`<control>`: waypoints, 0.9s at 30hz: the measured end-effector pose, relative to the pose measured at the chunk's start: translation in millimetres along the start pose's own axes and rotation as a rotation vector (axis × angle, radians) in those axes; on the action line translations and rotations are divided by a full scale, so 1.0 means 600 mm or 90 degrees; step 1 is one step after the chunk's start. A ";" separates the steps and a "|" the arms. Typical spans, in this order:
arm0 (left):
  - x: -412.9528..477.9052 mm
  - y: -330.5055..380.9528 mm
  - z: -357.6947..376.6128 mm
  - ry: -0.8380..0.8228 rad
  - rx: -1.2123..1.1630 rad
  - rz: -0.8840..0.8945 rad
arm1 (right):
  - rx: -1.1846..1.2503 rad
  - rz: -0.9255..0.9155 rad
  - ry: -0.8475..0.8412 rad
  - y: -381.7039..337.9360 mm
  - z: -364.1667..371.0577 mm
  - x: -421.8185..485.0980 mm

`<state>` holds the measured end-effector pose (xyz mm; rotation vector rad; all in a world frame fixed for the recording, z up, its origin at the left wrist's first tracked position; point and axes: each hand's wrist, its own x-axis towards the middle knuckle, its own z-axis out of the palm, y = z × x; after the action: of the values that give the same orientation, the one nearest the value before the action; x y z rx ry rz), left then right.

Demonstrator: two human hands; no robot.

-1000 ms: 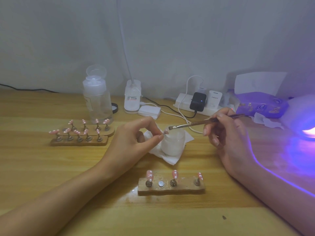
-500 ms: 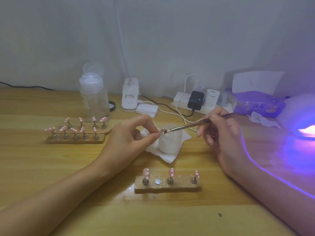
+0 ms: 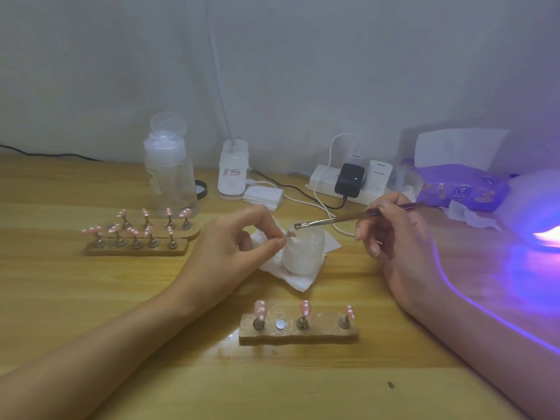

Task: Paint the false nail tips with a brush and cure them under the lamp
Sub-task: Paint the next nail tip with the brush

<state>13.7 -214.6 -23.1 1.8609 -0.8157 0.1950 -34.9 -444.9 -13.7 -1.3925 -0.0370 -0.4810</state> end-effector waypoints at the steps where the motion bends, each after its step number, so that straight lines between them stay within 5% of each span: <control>1: 0.000 -0.001 -0.001 0.001 -0.003 -0.003 | -0.001 -0.001 -0.012 0.001 0.001 0.000; 27: 0.002 -0.001 -0.001 0.009 0.018 -0.013 | 0.014 -0.029 -0.030 -0.001 0.000 -0.003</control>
<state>15.0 -214.4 -23.1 1.8908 -0.7886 0.2073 -36.4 -444.2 -13.7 -1.3844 -0.1125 -0.4835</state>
